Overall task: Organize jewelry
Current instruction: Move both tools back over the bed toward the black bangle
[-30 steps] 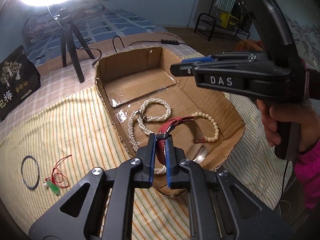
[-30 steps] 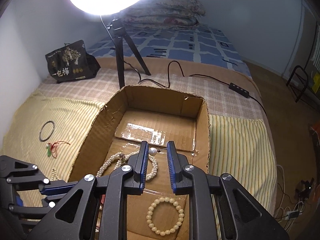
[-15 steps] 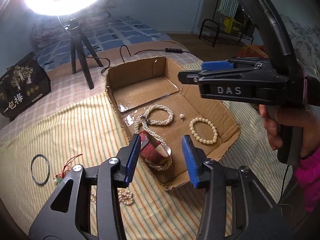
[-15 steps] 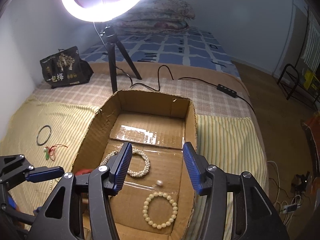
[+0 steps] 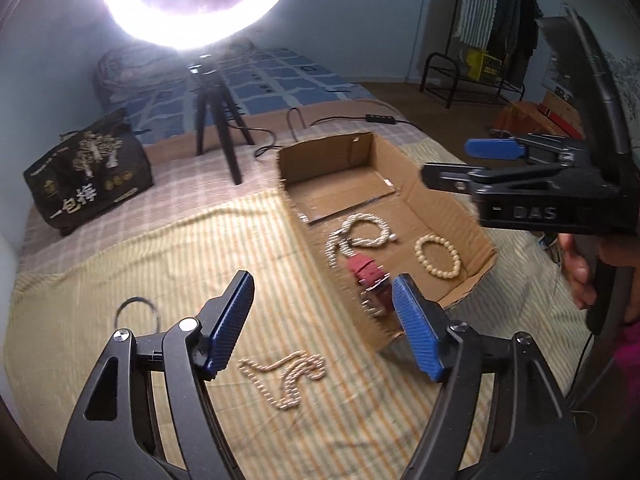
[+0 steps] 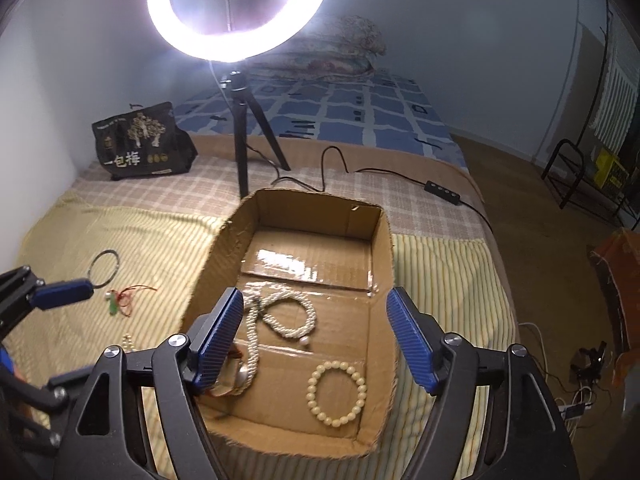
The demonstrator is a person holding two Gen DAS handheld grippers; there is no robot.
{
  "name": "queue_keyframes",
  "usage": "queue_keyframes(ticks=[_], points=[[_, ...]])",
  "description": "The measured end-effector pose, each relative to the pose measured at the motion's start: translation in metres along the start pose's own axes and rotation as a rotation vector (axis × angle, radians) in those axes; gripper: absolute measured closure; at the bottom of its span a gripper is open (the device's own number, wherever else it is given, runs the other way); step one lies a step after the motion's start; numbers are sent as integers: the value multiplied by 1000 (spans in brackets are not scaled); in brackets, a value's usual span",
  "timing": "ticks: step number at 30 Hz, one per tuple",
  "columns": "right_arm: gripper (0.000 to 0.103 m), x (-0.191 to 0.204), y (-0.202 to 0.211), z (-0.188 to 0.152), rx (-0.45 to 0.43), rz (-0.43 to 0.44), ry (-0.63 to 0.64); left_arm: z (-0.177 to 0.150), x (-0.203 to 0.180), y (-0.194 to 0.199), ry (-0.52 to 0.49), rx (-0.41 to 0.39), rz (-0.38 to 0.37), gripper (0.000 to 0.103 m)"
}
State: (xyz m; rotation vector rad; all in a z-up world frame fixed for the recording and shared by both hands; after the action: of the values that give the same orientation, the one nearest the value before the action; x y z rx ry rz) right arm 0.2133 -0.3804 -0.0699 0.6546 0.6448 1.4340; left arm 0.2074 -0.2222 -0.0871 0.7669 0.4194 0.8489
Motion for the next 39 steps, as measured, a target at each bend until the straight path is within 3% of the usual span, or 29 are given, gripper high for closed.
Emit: queue_keyframes(ticks=[6, 18, 29, 39], points=[[25, 17, 12, -5, 3, 12, 8, -12, 35, 12, 29, 12, 46, 29], [24, 74, 26, -28, 17, 181, 69, -41, 126, 26, 153, 50, 144, 29], [24, 128, 6, -76, 127, 295, 156, -68, 194, 14, 284, 103, 146, 29], [24, 162, -15, -103, 193, 312, 242, -83, 224, -18, 349, 153, 127, 29]])
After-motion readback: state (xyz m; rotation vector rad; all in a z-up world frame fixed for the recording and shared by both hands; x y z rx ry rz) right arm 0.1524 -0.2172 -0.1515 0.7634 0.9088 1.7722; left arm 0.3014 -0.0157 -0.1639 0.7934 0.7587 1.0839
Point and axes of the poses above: each gripper's, at about its wrist camera, not at the fingertips, and y roughly against the way its jaws point, x to its left, z to its top, the point moved 2 cm from there along -y, roughly the way its jaws point, and after that the axes turned 2 degrees about -y, right-handed, at the moved point
